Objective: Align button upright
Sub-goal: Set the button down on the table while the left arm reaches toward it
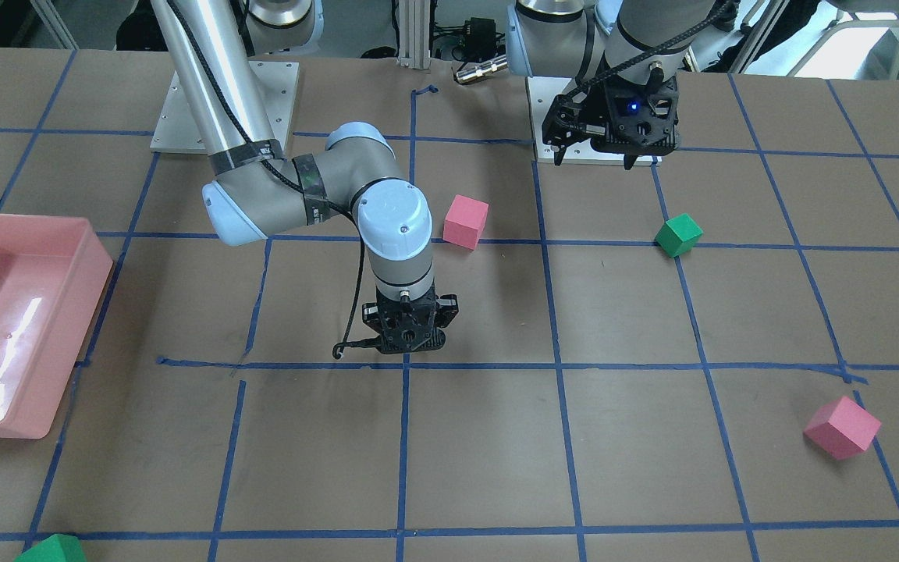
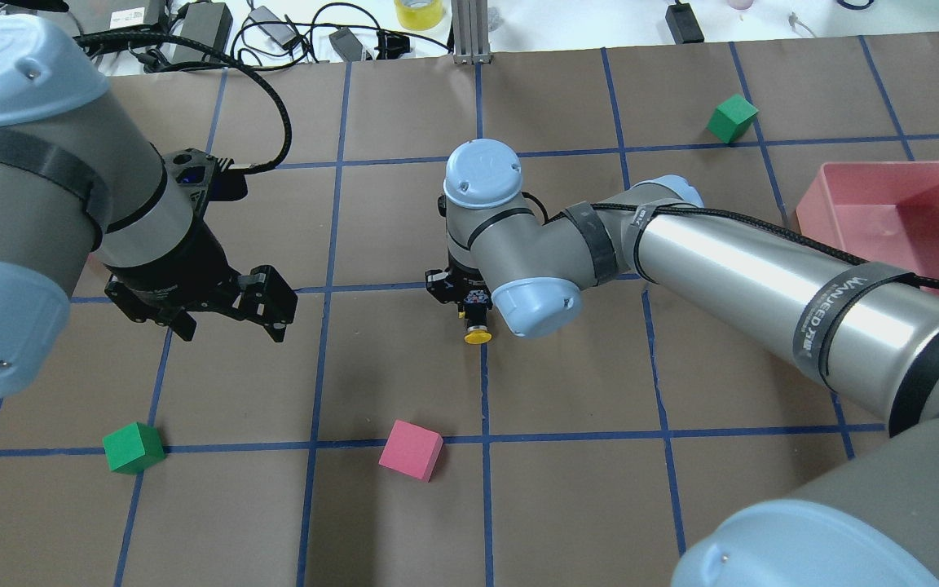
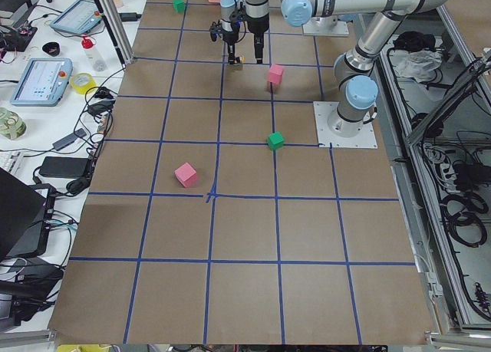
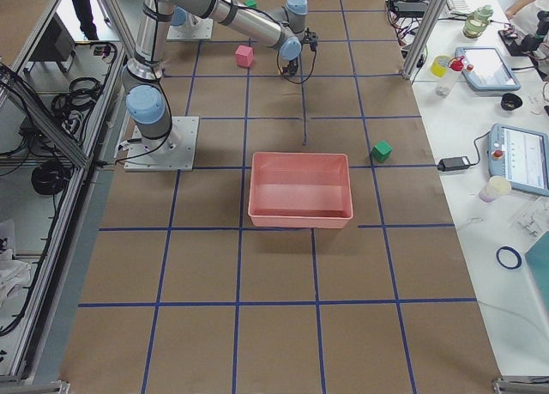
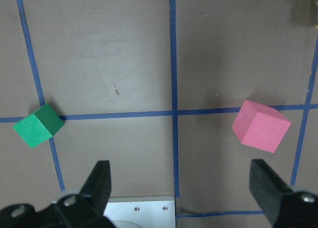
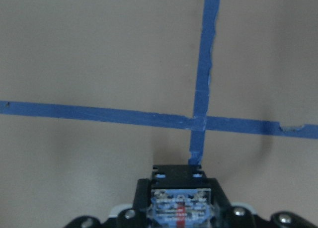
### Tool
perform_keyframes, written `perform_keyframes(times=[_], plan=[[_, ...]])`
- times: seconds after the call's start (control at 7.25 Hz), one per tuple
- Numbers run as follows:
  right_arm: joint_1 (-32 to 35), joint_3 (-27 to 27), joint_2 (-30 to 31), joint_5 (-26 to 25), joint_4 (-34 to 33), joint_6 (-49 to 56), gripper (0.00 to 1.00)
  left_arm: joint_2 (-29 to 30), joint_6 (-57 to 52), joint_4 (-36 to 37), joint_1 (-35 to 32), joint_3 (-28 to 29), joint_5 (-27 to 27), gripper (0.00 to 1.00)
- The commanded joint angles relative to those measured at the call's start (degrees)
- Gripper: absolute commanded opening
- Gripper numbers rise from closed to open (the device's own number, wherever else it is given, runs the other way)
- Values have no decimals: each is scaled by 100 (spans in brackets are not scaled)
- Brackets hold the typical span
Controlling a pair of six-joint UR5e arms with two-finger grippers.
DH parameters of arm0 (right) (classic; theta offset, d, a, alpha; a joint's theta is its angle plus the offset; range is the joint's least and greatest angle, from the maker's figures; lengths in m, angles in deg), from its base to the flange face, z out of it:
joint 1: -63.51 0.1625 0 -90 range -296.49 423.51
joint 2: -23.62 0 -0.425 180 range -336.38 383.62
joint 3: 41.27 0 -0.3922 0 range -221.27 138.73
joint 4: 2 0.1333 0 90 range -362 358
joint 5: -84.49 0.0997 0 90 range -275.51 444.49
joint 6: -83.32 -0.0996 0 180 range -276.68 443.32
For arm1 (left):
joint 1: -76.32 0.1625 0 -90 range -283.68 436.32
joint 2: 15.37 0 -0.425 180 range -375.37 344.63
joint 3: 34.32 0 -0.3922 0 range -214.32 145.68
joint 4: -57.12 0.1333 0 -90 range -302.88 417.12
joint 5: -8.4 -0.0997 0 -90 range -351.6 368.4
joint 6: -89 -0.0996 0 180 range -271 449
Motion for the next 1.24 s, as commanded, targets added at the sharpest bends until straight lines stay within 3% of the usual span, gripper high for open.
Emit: perform_keyframes(times=[0.0,0.14,0.41,0.55,0.83,0.97,1.1], plan=[[5,9,-6,48,5,-3,9,-85,18,629,-62,-456,247,100],[5,9,-6,83,5,-3,47,-199,9,1270,-114,-1008,247,100],[5,18,55,144,75,23,87,-305,62,1592,-220,-1539,230,100],[-4,-17,186,84,84,293,100,-349,79,1619,-359,-1610,230,100],[-362,-375,905,48,861,1094,100,-376,97,1872,-562,-1707,238,100],[-826,-760,1126,48,1641,1557,100,-376,132,2405,-624,-1978,317,100],[-1509,-1173,1424,30,2571,2458,100,-298,141,3393,-729,-2502,500,100]])
